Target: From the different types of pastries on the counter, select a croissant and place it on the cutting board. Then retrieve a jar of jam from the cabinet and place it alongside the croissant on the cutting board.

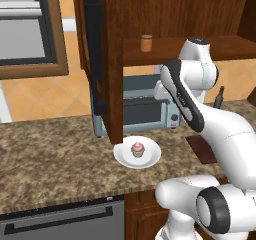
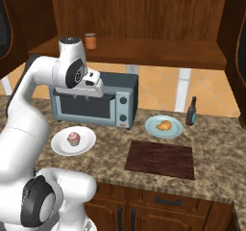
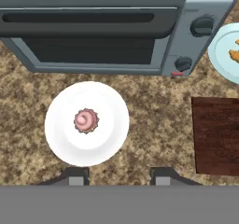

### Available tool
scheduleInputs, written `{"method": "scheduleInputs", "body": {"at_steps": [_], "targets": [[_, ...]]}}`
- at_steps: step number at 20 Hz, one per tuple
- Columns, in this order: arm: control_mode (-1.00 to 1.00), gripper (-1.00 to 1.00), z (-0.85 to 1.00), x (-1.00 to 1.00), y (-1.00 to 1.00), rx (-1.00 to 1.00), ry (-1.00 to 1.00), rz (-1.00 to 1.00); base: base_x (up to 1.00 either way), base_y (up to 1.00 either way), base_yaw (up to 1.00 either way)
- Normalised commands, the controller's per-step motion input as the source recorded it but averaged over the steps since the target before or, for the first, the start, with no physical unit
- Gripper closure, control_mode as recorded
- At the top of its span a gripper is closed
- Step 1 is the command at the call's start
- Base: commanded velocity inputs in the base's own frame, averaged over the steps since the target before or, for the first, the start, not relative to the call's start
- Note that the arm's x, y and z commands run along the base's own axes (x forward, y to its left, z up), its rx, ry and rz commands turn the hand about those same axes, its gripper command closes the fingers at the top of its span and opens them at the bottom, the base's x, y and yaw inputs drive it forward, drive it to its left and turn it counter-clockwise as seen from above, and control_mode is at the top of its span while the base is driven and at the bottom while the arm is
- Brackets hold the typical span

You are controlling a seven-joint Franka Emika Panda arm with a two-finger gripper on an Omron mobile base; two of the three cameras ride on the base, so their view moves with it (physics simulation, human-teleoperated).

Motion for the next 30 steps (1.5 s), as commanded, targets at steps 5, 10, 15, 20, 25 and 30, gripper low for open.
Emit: {"method": "scheduleInputs", "body": {"at_steps": [5,10,15,20,25,30], "targets": [[-1.00,-1.00,0.10,-0.21,0.00,-0.06,-0.12,0.00,0.00,0.00,0.00],[-1.00,-1.00,0.31,-0.37,0.00,-0.09,-0.22,0.00,0.00,0.00,0.00],[-1.00,-1.00,0.00,-0.05,-0.02,0.00,-0.02,-0.01,0.00,0.00,0.00],[-1.00,-1.00,0.38,-0.43,-0.10,0.07,-0.34,0.07,0.00,0.00,0.00],[-1.00,-1.00,0.59,-0.47,-0.19,0.20,-0.27,0.15,0.00,0.00,0.00],[-1.00,-1.00,0.55,-0.06,-0.16,0.30,-0.12,0.26,0.00,0.00,0.00]]}}
